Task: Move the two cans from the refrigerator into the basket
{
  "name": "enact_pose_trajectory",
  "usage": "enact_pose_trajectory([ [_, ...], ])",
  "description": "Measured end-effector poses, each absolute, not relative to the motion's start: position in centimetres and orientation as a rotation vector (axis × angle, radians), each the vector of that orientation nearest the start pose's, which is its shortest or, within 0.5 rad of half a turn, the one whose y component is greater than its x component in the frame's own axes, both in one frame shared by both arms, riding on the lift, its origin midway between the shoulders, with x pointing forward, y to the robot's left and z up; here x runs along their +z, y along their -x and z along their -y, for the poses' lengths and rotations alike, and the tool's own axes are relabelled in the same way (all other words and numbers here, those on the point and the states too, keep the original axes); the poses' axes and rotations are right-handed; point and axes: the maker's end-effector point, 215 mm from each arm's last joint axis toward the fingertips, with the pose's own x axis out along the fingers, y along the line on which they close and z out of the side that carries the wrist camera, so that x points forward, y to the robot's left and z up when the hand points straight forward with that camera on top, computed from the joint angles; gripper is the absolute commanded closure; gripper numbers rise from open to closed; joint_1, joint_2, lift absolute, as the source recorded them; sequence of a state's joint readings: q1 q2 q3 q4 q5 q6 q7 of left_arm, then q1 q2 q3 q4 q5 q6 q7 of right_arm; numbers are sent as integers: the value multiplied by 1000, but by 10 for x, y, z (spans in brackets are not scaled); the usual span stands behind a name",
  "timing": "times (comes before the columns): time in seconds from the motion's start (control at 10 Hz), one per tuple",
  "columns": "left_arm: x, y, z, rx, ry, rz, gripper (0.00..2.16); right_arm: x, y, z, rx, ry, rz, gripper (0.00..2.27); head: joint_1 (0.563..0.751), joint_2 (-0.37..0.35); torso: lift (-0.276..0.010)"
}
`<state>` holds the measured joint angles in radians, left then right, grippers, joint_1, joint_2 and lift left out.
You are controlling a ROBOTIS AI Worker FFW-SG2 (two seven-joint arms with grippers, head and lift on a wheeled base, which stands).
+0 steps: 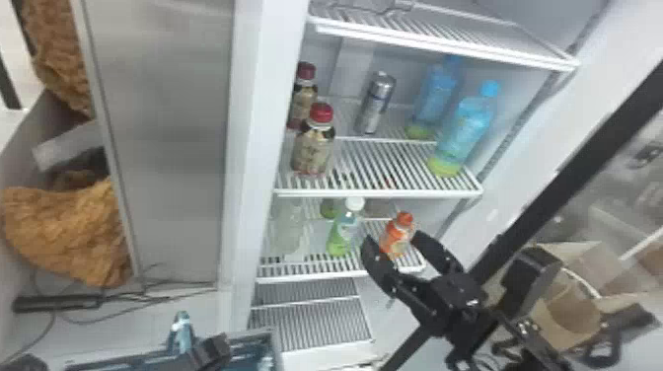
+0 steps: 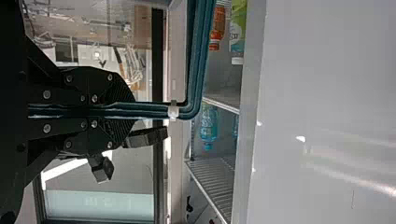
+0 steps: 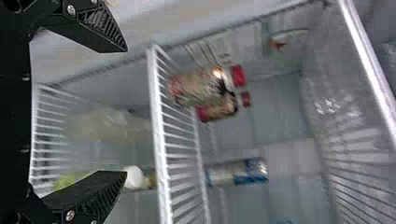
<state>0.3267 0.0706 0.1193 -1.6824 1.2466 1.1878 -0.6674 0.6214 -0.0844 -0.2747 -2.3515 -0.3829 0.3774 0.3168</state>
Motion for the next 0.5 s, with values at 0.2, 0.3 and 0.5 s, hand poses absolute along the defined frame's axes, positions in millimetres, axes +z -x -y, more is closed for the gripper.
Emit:
enact_pose_trajectory([
  [0.2, -385, -311, -25, -1001, 1520, -753, 1191, -289, -420, 282, 174, -180, -84, 108, 695, -350, -31],
  [0.3, -384, -312, -23, -1005, 1517, -753, 1191, -282, -428, 292, 133, -172, -59, 108, 695, -350, -31],
  [0.5, -381, -313, -21, -1015, 1517, -752, 1191, -266, -442, 308, 62, -158, -12, 107, 695, -350, -31],
])
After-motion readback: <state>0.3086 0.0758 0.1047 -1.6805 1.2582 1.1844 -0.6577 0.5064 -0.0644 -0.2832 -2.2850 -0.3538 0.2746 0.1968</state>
